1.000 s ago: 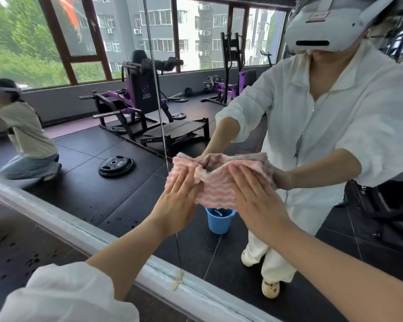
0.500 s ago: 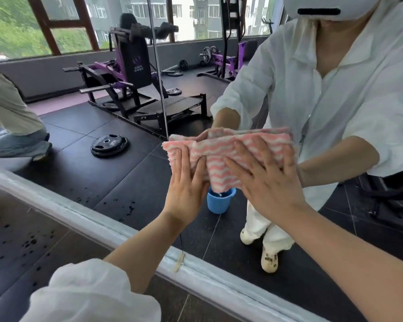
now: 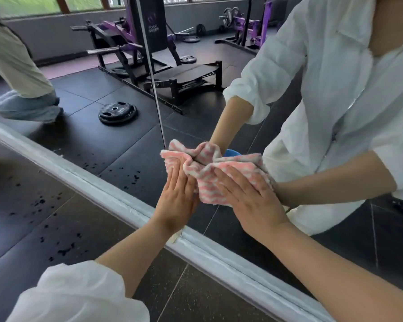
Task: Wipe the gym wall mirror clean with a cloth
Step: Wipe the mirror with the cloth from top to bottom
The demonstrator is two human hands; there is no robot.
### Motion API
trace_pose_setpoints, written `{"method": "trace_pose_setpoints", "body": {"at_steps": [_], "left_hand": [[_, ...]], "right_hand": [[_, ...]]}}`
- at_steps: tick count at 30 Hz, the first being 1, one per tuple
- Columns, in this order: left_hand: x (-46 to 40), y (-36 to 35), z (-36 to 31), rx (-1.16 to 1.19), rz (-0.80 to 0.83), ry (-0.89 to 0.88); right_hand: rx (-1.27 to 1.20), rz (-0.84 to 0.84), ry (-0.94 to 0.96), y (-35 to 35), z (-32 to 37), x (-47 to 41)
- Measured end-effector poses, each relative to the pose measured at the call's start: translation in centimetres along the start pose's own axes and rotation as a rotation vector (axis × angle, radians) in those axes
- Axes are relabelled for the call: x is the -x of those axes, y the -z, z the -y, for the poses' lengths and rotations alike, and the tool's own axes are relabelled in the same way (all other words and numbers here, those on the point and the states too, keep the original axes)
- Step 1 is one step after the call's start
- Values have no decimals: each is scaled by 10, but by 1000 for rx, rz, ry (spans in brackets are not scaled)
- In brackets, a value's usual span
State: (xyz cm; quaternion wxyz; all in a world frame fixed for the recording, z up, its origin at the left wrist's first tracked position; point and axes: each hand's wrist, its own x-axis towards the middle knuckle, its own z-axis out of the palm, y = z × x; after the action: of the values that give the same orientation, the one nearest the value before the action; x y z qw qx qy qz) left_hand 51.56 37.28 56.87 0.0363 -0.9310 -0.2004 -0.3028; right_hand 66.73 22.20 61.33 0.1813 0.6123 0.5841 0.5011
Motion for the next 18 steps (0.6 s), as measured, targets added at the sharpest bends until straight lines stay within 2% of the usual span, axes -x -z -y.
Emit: {"method": "trace_pose_setpoints", "body": {"at_steps": [9, 14, 18], "left_hand": [[113, -130, 6, -42, 155, 2], [163, -192, 18, -97, 236, -14], [207, -246, 36, -179, 237, -72]], "right_hand": [[-27, 110, 37, -62, 137, 81], [-34, 75, 47, -100, 206, 110], [-41, 37, 41, -135, 267, 134]]}}
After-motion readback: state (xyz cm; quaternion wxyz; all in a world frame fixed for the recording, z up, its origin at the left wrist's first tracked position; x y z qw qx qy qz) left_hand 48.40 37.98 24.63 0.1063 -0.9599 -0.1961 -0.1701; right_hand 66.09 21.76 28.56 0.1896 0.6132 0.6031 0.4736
